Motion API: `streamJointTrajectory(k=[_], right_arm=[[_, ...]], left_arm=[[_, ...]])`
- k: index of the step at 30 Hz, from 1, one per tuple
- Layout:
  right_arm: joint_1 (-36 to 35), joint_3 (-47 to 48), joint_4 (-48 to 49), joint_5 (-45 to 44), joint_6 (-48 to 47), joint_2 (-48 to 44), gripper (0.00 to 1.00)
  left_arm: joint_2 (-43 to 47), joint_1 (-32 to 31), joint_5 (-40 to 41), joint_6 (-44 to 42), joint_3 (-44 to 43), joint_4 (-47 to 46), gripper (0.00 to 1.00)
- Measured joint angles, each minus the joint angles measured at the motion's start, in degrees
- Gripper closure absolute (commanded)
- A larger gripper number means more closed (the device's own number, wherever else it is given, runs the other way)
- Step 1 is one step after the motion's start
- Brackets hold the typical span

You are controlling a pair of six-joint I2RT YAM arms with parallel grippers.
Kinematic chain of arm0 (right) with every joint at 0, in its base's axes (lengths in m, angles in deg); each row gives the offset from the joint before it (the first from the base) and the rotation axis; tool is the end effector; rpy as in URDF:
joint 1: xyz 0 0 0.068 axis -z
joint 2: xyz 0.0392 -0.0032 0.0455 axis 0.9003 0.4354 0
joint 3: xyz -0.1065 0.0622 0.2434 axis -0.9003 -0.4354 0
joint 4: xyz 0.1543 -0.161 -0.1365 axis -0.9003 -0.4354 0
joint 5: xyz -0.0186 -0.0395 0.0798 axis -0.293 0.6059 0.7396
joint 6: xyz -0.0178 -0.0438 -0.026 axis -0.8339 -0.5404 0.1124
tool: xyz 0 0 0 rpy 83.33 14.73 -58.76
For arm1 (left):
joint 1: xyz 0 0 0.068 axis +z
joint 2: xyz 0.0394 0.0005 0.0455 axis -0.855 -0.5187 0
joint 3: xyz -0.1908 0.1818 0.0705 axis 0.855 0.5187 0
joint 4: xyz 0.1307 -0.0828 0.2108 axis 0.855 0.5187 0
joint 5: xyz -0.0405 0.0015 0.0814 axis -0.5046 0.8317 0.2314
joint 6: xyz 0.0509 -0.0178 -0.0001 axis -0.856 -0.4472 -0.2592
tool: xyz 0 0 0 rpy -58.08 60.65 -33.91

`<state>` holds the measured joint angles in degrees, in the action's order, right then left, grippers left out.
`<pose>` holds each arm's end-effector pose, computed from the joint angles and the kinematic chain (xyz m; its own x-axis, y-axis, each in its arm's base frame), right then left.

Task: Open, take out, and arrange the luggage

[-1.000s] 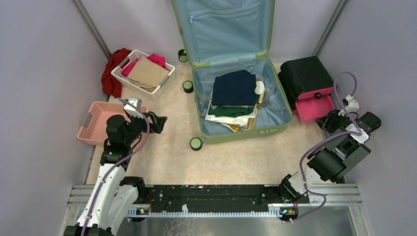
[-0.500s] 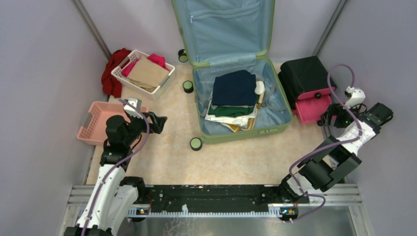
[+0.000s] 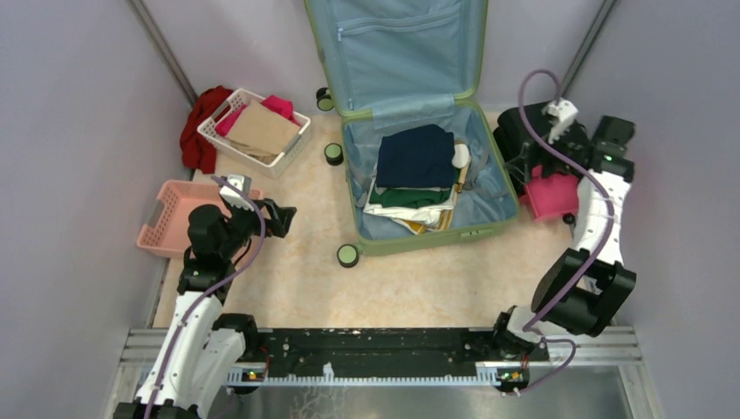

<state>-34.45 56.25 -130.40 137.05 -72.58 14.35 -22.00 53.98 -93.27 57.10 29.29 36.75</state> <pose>0.2708 -0.1205 0.3472 -0.3395 -0.2070 -0.9175 -0.5744 0.8181 0.0281 0.1658 -0.0253 0.2765 -0.2403 -0.0871 -0.9668 0.3675 0.9136 -0.1737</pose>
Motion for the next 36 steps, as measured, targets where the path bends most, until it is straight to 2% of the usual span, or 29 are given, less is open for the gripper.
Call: streamJointTrajectory(k=[4,7,13,21,36], right_arm=[[-10.97,0.15,6.19,-3.37,8.63,1.95,0.21],[-17.51,3.63,7.82,-7.72,13.84,6.93,0.27],[-22.51,11.87,11.65,-15.32,21.94,18.99,0.46],[-24.44,16.24,14.47,-23.52,26.29,28.87,0.47],[-31.91,16.33,19.76,-42.01,33.35,34.93,0.45]], left_arm=[[-0.33,0.00,0.37,-0.15,0.00,0.00,0.01],[-0.94,0.00,0.81,-0.31,0.00,0.02,0.01],[-1.18,0.00,1.84,-0.70,0.00,0.48,0.01],[-2.54,0.00,2.34,-1.09,0.00,0.83,0.01],[-3.19,0.00,2.67,-1.31,0.00,1.31,0.01]])
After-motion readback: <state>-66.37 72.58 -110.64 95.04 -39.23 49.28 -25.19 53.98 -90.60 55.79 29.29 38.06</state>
